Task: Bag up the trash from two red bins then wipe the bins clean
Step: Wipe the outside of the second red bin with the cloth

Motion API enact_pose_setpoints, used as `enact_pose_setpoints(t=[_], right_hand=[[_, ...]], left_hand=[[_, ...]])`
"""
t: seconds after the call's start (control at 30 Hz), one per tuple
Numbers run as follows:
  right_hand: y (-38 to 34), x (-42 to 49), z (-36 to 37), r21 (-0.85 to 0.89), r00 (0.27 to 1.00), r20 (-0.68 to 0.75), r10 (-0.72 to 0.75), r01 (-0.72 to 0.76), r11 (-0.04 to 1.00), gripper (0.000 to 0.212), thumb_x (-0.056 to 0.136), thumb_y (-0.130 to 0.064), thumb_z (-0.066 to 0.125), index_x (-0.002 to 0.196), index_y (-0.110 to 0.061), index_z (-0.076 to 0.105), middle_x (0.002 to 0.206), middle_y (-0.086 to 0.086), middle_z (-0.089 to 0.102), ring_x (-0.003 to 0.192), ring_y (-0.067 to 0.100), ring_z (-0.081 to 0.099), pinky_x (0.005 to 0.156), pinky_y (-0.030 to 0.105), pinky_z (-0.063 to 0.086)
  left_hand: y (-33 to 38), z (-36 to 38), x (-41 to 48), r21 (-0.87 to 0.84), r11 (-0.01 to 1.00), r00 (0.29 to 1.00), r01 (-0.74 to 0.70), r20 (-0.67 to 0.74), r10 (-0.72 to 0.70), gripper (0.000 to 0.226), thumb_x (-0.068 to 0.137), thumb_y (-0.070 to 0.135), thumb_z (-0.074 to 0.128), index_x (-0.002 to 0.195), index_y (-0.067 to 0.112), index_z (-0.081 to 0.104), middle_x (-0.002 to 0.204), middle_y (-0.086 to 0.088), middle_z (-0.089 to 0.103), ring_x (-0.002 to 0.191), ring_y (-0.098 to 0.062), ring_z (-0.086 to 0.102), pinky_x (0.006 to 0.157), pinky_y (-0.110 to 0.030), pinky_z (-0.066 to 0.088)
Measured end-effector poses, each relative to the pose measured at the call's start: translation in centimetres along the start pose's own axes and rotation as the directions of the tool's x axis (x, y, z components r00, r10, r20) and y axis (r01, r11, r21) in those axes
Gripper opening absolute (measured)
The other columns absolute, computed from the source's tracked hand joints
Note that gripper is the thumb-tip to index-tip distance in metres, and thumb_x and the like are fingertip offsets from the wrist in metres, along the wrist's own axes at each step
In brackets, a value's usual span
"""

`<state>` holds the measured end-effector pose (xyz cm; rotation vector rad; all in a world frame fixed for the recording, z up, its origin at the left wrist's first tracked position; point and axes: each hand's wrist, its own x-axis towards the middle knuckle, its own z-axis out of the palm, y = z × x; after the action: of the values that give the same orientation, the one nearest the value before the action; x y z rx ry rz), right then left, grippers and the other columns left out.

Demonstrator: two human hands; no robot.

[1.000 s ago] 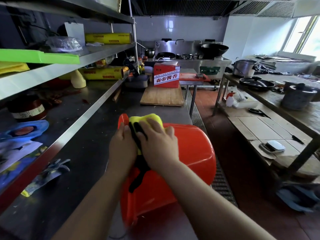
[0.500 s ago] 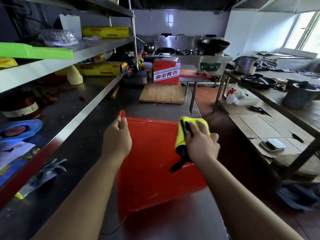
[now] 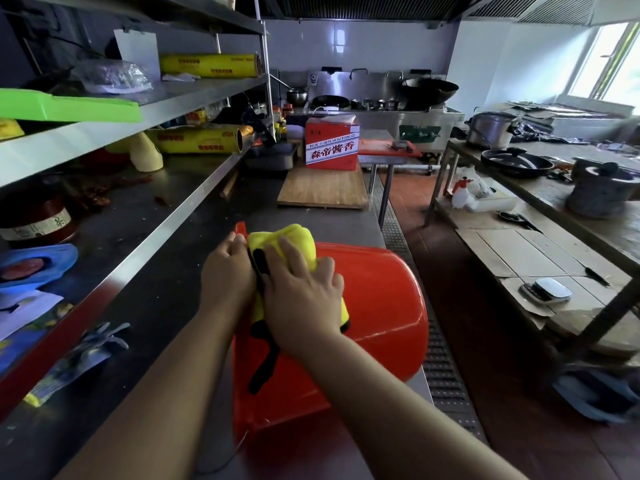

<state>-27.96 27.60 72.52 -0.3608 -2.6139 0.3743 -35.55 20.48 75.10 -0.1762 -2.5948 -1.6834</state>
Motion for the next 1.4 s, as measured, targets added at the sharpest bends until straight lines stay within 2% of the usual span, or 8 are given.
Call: enact_pose_setpoints(t=[0.13, 0.37, 0.5, 0.6, 0.7, 0.93, 1.27, 1.4], right_hand=[[1.9, -0.7, -0.2, 0.029, 0.999, -0.039, 0.016, -0.015, 0.999, 0.044, 0.096, -0.049, 0.039, 0.139, -0.044, 0.036, 0.151, -0.021, 0.027, 0.107, 0.033, 0.039, 0.084, 0.041, 0.034], [11.1, -0.9, -1.1, -0.013, 0.900, -0.045, 0.433, -0.434, 0.901, 0.046, 0.096, -0.049, 0.037, 0.141, -0.047, 0.031, 0.154, -0.022, 0.019, 0.118, 0.033, 0.034, 0.096, 0.042, 0.034], [14.7, -1.7, -1.6, -0.006, 0.830, -0.068, 0.553, -0.554, 0.832, 0.046, 0.096, -0.048, 0.038, 0.142, -0.044, 0.032, 0.154, -0.020, 0.020, 0.116, 0.035, 0.035, 0.093, 0.043, 0.035], [15.7, -1.7, -1.7, 0.015, 0.797, -0.062, 0.601, -0.602, 0.799, 0.045, 0.097, -0.046, 0.037, 0.142, -0.043, 0.032, 0.154, -0.016, 0.020, 0.116, 0.036, 0.035, 0.090, 0.043, 0.035], [15.5, -1.5, -1.6, 0.026, 0.785, -0.075, 0.615, -0.615, 0.788, 0.044, 0.097, -0.045, 0.038, 0.141, -0.042, 0.033, 0.154, -0.015, 0.022, 0.116, 0.037, 0.035, 0.089, 0.043, 0.034], [13.6, -1.8, -2.1, 0.035, 0.825, -0.073, 0.561, -0.560, 0.828, 0.045, 0.096, -0.046, 0.040, 0.141, -0.040, 0.036, 0.153, -0.014, 0.024, 0.115, 0.037, 0.035, 0.090, 0.043, 0.036], [0.5, -1.7, -2.5, 0.035, 0.995, -0.095, 0.004, -0.001, 0.999, 0.040, 0.095, -0.047, 0.041, 0.134, -0.040, 0.047, 0.145, -0.018, 0.039, 0.104, 0.033, 0.043, 0.081, 0.037, 0.034], [0.0, -1.8, -1.7, 0.045, 0.998, -0.040, 0.047, -0.045, 0.998, 0.044, 0.096, -0.050, 0.037, 0.140, -0.041, 0.039, 0.150, -0.022, 0.028, 0.107, 0.032, 0.038, 0.084, 0.039, 0.032]], left_hand=[[-0.2, 0.0, -0.2, 0.005, 1.000, 1.000, -0.010, -0.009, 0.011, 0.044, 0.102, 0.029, 0.031, 0.139, 0.009, 0.043, 0.144, -0.009, 0.044, 0.134, -0.022, 0.037, 0.100, -0.022, 0.027], [-0.4, 0.2, -1.4, -0.067, 0.998, 0.996, -0.014, -0.091, 0.008, 0.053, 0.095, 0.040, 0.047, 0.140, 0.014, 0.040, 0.132, -0.011, 0.052, 0.108, -0.021, 0.053, 0.080, -0.023, 0.035], [-0.8, -0.1, -3.0, -0.108, 0.993, 0.994, -0.041, -0.101, 0.030, 0.042, 0.092, 0.041, 0.052, 0.123, 0.015, 0.045, 0.096, -0.003, 0.060, 0.072, -0.010, 0.054, 0.054, -0.023, 0.035], [-1.3, -0.4, -4.9, -0.087, 0.992, 0.995, -0.087, -0.045, 0.084, 0.040, 0.094, 0.042, 0.047, 0.127, 0.020, 0.046, 0.084, 0.008, 0.057, 0.067, -0.004, 0.054, 0.054, -0.020, 0.036], [-2.2, -0.7, -6.5, -0.072, 0.990, 0.992, -0.120, 0.026, 0.122, 0.050, 0.095, 0.049, 0.040, 0.142, 0.031, 0.037, 0.117, 0.012, 0.059, 0.092, -0.001, 0.056, 0.077, -0.017, 0.038], [-2.2, -0.5, -6.2, -0.049, 0.988, 0.989, -0.145, 0.033, 0.147, 0.052, 0.099, 0.046, 0.031, 0.147, 0.027, 0.030, 0.117, 0.005, 0.059, 0.067, 0.006, 0.054, 0.053, -0.004, 0.037], [-0.9, -0.6, -2.7, -0.087, 0.991, 0.995, -0.097, 0.015, 0.099, 0.032, 0.098, 0.030, 0.041, 0.098, 0.010, 0.066, 0.101, -0.014, 0.067, 0.098, -0.028, 0.060, 0.075, -0.031, 0.039], [-0.9, -0.7, -1.8, -0.069, 0.994, 0.996, -0.090, 0.023, 0.092, 0.033, 0.099, 0.030, 0.041, 0.118, 0.012, 0.062, 0.120, -0.010, 0.063, 0.112, -0.023, 0.055, 0.076, -0.019, 0.031]])
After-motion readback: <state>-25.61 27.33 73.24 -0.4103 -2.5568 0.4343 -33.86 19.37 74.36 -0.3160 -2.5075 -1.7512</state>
